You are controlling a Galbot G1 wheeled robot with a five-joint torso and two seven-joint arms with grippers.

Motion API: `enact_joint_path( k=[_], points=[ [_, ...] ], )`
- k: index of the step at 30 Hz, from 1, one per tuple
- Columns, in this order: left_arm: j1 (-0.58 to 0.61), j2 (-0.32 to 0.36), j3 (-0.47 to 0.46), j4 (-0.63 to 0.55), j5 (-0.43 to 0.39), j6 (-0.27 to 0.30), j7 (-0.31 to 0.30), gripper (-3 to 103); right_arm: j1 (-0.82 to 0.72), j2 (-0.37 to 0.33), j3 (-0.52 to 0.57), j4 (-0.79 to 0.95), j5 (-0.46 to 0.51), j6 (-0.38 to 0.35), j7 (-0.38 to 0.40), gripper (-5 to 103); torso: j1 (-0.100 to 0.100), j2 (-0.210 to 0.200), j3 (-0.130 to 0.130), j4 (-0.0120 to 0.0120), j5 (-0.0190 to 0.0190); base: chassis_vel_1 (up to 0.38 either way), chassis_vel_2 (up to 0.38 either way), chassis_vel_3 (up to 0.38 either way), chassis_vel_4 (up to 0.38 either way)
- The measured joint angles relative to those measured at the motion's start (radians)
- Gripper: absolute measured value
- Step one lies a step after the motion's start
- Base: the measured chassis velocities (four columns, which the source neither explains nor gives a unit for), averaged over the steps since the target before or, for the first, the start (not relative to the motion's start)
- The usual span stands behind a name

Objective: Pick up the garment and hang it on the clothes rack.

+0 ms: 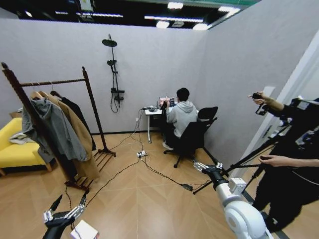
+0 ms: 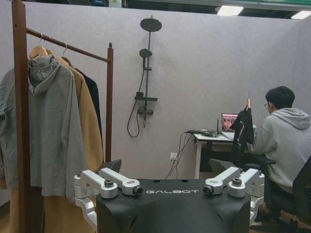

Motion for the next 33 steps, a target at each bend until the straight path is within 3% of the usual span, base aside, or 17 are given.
enact_joint_path(
  k=[33],
  points=[
    [0.0,0.0,0.0,0.0,0.0,0.0,0.0,100,-0.007,0.003,-0.004,-0.009,-0.006,0.008,-0.019,100,0.0,0.0,0.0,0.0001,-0.0001,0.0,0.0,0.0,0.0]
  ],
)
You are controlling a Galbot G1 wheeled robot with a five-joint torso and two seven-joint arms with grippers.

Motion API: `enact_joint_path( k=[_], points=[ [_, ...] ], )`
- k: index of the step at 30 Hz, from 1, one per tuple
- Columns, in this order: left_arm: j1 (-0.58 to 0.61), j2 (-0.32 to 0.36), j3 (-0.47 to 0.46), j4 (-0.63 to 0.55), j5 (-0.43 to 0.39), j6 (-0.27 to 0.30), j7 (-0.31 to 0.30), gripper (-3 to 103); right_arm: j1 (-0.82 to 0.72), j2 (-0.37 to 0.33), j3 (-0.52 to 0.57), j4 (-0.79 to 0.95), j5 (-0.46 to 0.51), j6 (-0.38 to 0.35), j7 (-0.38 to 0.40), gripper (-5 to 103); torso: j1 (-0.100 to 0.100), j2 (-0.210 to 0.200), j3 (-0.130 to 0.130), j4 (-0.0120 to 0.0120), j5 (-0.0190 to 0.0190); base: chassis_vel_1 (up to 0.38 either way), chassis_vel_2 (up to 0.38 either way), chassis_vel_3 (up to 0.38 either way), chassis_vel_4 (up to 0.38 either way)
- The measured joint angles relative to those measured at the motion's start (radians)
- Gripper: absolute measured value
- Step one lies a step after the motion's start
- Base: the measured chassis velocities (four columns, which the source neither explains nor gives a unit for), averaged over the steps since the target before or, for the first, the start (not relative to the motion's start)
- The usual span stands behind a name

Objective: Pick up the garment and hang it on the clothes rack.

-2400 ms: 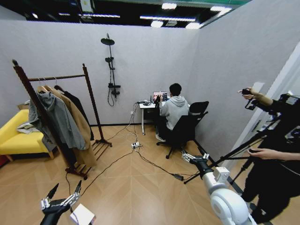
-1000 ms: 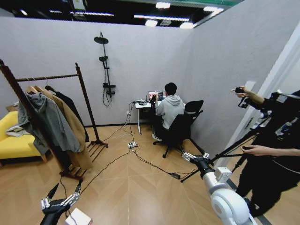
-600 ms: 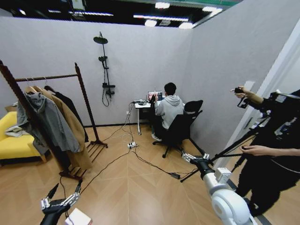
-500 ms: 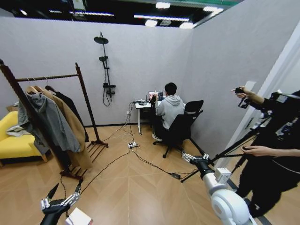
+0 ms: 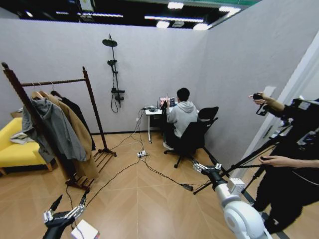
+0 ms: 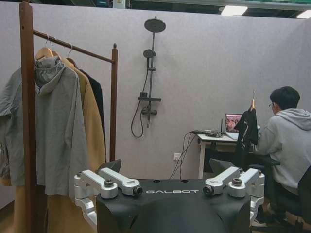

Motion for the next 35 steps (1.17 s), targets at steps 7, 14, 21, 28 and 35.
enact_joint_path(
  k=[7,14,21,28,35],
  points=[
    [0.0,0.0,0.0,0.0,0.0,0.0,0.0,100,0.0,0.014,-0.011,-0.004,-0.001,0.0,-0.003,100,0.0,0.0,0.0,0.0001,0.0,0.0,0.0,0.0,0.0],
    [0.0,0.0,0.0,0.0,0.0,0.0,0.0,100,-0.013,0.009,-0.008,0.0,-0.003,0.002,-0.001,100,0.0,0.0,0.0,0.0,0.0,0.0,0.0,0.0,0.0],
    [0.0,0.0,0.0,0.0,0.0,0.0,0.0,100,-0.011,-0.006,-0.005,-0.001,0.002,0.006,0.002,100,0.0,0.0,0.0,0.0,0.0,0.0,0.0,0.0,0.0],
    [0.0,0.0,0.0,0.0,0.0,0.0,0.0,100,0.035,-0.074,-0.058,-0.002,0.038,-0.016,0.055,100,0.0,0.0,0.0,0.0001,0.0001,0.0,0.0,0.0,0.0],
    [0.0,0.0,0.0,0.0,0.0,0.0,0.0,100,0.072,-0.066,-0.11,0.022,0.028,-0.044,0.079,100,0.0,0.0,0.0,0.0001,0.0,0.0,0.0,0.0,0.0]
  ],
)
